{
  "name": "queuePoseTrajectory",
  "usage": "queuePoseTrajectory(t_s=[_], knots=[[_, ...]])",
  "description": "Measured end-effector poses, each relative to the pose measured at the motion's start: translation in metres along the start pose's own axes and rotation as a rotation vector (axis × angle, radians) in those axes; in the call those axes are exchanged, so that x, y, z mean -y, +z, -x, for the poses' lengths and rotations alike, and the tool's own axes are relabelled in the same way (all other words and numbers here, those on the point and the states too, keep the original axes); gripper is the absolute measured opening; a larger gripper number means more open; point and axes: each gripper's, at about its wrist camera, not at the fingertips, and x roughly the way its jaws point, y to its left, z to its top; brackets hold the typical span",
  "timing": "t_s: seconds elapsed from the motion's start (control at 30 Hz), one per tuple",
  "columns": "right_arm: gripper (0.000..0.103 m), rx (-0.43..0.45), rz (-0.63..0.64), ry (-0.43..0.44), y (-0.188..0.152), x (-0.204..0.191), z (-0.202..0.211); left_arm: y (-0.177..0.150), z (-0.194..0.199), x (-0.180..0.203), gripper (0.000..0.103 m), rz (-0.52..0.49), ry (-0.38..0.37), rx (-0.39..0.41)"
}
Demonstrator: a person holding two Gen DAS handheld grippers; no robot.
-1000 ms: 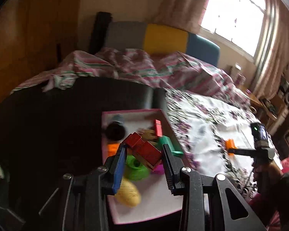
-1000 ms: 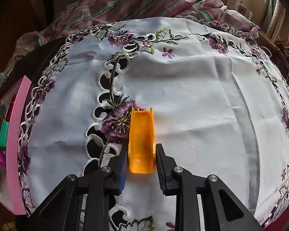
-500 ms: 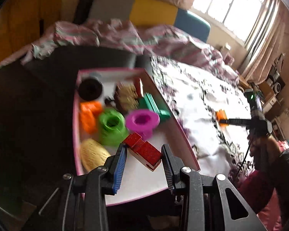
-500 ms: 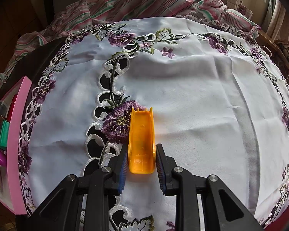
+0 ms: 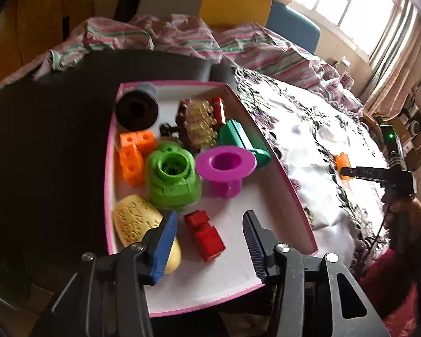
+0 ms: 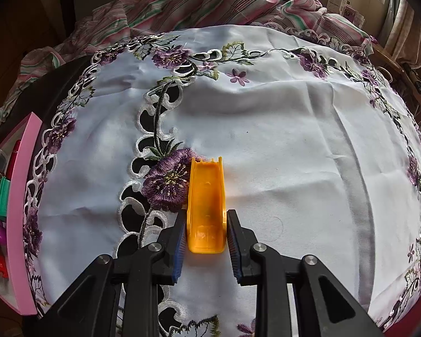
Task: Organize rigid objects
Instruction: 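Lower the red block into the tray and open the left tool, then carry the orange piece into the tray and open the right tool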
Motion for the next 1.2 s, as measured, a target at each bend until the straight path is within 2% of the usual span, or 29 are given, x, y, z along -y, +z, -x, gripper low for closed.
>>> queuePoseTrajectory(t_s=[0.2, 0.4, 0.53, 0.7, 0.87, 1.03, 1.2], knots=[[0.026, 0.041, 0.012, 0.006, 0.001, -0.003, 0.009, 0.006, 0.019, -0.001, 0.056, -0.003, 0.120, 0.088], [0.026, 0.074, 0.075, 0.068, -0.001, -0.028, 0.027, 0.010, 0.036, -0.004, 0.063, -0.006, 0.224, 0.144], [0.026, 0.109, 0.141, 0.146, -0.009, -0.064, 0.051, 0.011, 0.042, -0.012, 0.066, 0.024, 0.254, 0.165], [0.026, 0.147, 0.291, 0.277, -0.033, -0.134, 0.084, 0.009, 0.048, -0.024, 0.069, 0.061, 0.283, 0.175], [0.026, 0.130, 0.418, 0.386, -0.060, -0.191, 0.101, 0.007, 0.052, -0.033, 0.073, 0.086, 0.307, 0.186], [0.026, 0.079, 0.514, 0.402, -0.081, -0.232, 0.099, 0.005, 0.055, -0.041, 0.073, 0.110, 0.318, 0.188], [0.026, 0.032, 0.527, 0.373, -0.091, -0.250, 0.087, 0.003, 0.058, -0.045, 0.076, 0.119, 0.330, 0.196]])
